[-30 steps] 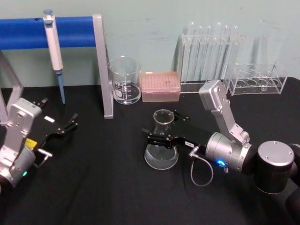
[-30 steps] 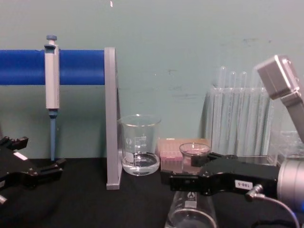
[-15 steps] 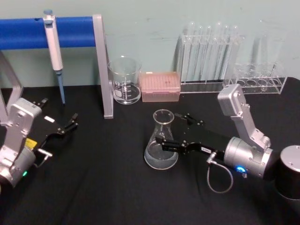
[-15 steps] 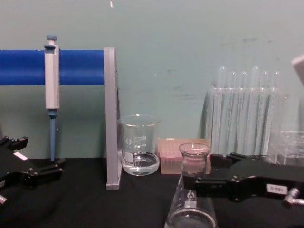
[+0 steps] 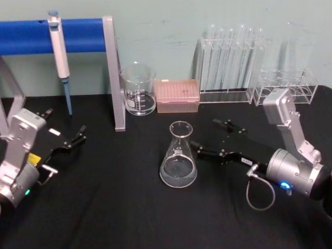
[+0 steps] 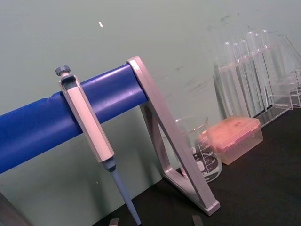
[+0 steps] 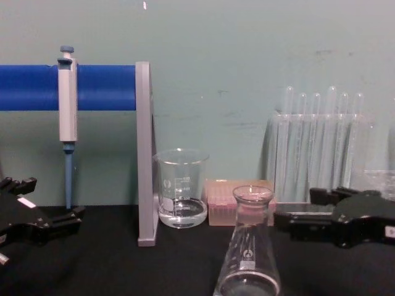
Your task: Grasp the erlenmeyer flask with one hand, shake it three times, then place it back.
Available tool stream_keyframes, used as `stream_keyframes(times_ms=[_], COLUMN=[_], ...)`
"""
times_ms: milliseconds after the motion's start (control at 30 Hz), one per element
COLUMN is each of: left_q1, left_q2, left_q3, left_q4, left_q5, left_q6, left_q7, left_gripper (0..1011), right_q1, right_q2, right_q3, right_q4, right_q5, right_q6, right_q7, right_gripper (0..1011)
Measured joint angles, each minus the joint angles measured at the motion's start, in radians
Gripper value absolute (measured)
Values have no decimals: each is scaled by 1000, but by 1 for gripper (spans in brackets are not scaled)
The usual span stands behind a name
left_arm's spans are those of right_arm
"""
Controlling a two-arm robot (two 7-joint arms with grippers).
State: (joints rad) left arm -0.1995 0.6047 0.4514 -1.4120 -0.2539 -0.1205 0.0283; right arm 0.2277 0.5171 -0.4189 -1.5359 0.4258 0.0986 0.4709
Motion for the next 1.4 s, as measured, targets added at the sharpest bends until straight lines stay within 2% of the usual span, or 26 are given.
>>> stream_keyframes(times_ms=[200, 500, 667, 1000, 1400], left_q1=[0, 0, 0, 0, 0], left_q2=[0, 0, 0, 0, 0], left_q3=[0, 0, 0, 0, 0], left_q4=[0, 0, 0, 0, 0], left_q5=[0, 0, 0, 0, 0], left_q6=[0, 0, 0, 0, 0], left_q7=[0, 0, 0, 0, 0], left_gripper=[1001, 1001, 1001, 1001, 1001], right_q1=[-8, -19, -20, -20, -20], right_q2=[-11, -78, -109, -136, -134], right_q3=[32, 78, 91, 106, 105], right_q4=[-1, 23, 39, 51, 51], right_q5=[-12, -60, -80, -102, -102], right_q6=[2, 1, 12, 32, 31], right_q7=[-56, -177, -212, -217, -217], right_gripper=[1000, 1000, 1000, 1000, 1000])
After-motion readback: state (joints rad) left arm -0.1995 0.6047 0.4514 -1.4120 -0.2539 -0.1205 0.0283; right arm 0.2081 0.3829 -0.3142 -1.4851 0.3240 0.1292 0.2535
